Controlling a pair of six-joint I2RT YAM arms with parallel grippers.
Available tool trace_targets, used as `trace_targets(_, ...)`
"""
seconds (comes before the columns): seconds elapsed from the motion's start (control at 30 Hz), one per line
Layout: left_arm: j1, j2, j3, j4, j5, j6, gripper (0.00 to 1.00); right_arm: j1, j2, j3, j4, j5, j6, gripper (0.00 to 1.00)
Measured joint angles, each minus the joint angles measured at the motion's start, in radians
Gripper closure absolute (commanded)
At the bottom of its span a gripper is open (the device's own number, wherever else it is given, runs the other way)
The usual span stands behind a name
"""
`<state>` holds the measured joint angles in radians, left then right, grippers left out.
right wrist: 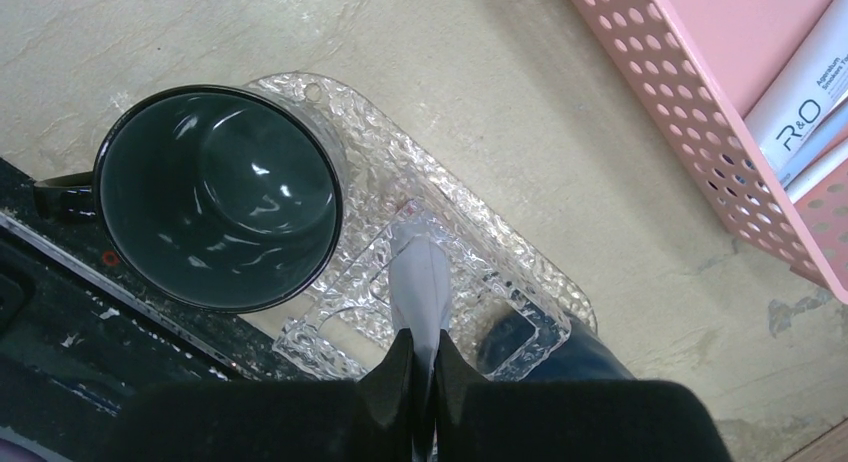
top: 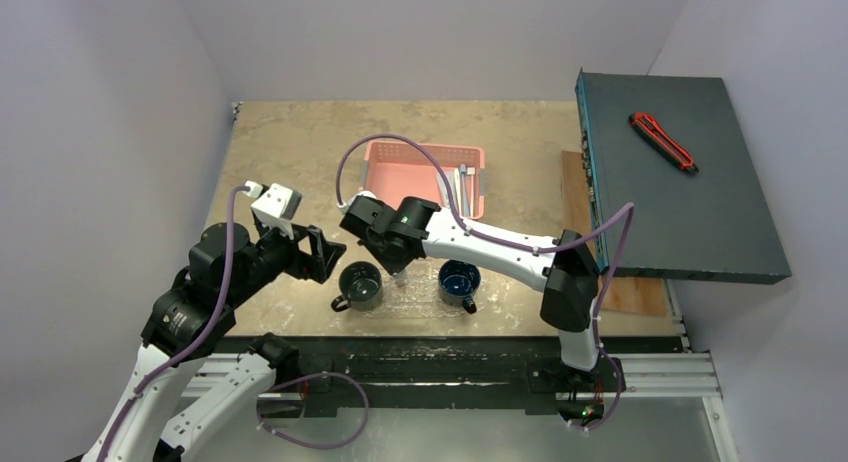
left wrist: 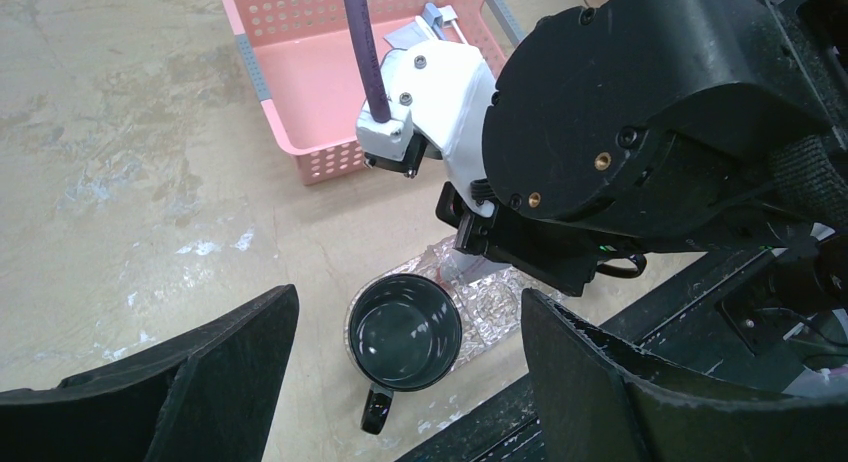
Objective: Prepare toiletry sets of a toothbrush and toothpaste on the tray
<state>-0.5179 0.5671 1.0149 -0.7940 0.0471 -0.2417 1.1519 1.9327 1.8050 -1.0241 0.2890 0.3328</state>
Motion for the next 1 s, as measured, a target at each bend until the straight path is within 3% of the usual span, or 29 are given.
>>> trace_targets(0.13,0.0,0.0,0.0,0.0,0.0,0.0,0.19,0.0,0.004,-0.001,0.005,-0.01,0.002,0.77)
trace_targets(0.37,0.0,0.002,0.0,0.0,0.0,0.0,0.19,0.0,0.004,-0.001,0.008,-0.018,0.009,0.65)
trace_targets(1.0,0.0,0.02,-0.001,0.0,0.0,0.0,0.19,-0.04,-0.013,0.12,0.018,0.092,0.019,0.52)
